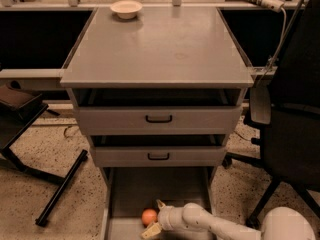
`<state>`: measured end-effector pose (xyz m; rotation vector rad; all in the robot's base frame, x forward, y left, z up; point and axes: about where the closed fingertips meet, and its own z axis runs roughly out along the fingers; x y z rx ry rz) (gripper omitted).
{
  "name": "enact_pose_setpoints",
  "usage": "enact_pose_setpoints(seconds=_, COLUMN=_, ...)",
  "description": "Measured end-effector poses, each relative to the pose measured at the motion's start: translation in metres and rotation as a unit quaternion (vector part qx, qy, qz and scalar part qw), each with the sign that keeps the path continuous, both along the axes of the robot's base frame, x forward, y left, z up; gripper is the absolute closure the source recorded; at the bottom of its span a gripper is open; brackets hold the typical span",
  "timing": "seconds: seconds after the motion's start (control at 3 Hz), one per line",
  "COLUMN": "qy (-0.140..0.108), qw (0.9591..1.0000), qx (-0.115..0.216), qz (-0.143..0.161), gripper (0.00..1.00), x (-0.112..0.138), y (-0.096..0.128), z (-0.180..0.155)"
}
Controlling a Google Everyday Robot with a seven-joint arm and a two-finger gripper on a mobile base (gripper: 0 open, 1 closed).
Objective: Pick orange from bottom drawer and place on counter
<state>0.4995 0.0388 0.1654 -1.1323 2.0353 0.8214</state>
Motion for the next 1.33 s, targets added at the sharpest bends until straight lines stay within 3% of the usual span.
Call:
enact_pose_setpoints(seconds=0.33, qy=0.011, qw=0.9998, qx=-0.013, qz=0.012, gripper=0.00, x=-0.0046, y=0.0233, z=-0.0241)
enact_pose_setpoints(seconds=0.67, qy=0.011, qw=0.9998, qx=-0.013, qz=0.011, gripper=0.00, x=-0.0037, y=0.0240, z=-0.0244)
enact_pose_setpoints(seconds=1.33, qy=0.011, qw=0.9998, qx=-0.013, qz=0.011, gripper=0.42, x=-0.0037, y=0.0240, z=-0.0244)
